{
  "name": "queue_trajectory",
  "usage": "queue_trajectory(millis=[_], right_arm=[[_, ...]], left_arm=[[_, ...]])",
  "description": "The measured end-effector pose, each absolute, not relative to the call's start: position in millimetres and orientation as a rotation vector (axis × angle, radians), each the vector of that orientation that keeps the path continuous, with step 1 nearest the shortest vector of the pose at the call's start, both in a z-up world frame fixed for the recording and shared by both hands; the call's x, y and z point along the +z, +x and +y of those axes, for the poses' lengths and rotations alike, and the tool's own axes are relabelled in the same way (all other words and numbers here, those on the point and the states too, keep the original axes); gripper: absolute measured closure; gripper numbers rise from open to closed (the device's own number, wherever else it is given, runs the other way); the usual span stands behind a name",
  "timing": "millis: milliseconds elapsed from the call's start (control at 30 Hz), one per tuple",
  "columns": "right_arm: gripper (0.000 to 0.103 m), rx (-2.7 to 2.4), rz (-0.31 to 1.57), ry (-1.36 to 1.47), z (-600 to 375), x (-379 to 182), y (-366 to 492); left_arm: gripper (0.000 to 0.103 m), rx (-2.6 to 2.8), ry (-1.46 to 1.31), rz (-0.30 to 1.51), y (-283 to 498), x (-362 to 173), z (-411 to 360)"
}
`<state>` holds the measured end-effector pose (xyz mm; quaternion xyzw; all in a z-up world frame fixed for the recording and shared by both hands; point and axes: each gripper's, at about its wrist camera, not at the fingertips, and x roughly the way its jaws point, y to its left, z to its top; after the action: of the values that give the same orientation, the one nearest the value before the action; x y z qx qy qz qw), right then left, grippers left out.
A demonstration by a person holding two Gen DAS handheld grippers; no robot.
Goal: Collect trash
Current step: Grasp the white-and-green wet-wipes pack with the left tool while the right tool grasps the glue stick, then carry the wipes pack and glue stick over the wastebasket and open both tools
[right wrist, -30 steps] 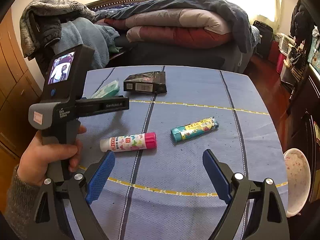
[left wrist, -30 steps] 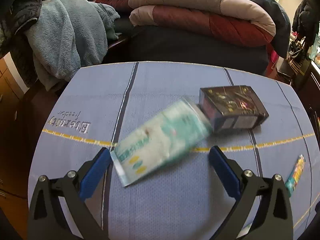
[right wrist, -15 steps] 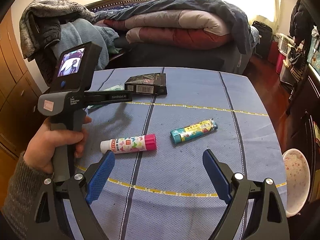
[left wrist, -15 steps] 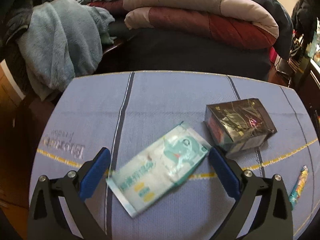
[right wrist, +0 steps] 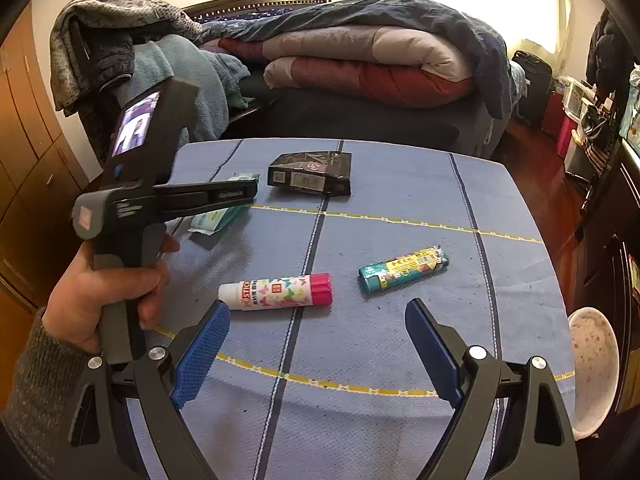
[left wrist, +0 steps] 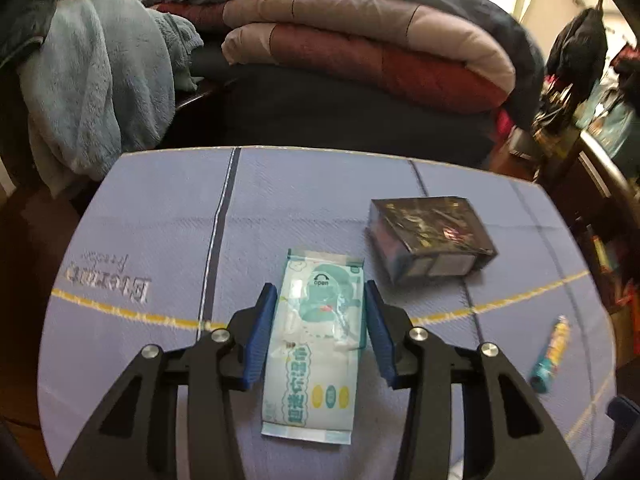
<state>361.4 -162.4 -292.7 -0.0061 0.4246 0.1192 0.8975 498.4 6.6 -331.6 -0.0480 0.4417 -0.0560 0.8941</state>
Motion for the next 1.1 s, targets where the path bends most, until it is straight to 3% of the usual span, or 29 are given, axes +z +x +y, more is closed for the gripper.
queue_trajectory(millis=[700, 1100], right_arm=[[0.013, 0.265, 0.983, -0.054, -112, -344, 400], [0.017, 0.256, 0.959, -0.043, -125, -334, 390]], left_arm=[[0.058, -0.118, -0.186, 0.782, 436, -286, 53], [0.058, -0.155, -0.170, 0.762, 420, -272, 39]])
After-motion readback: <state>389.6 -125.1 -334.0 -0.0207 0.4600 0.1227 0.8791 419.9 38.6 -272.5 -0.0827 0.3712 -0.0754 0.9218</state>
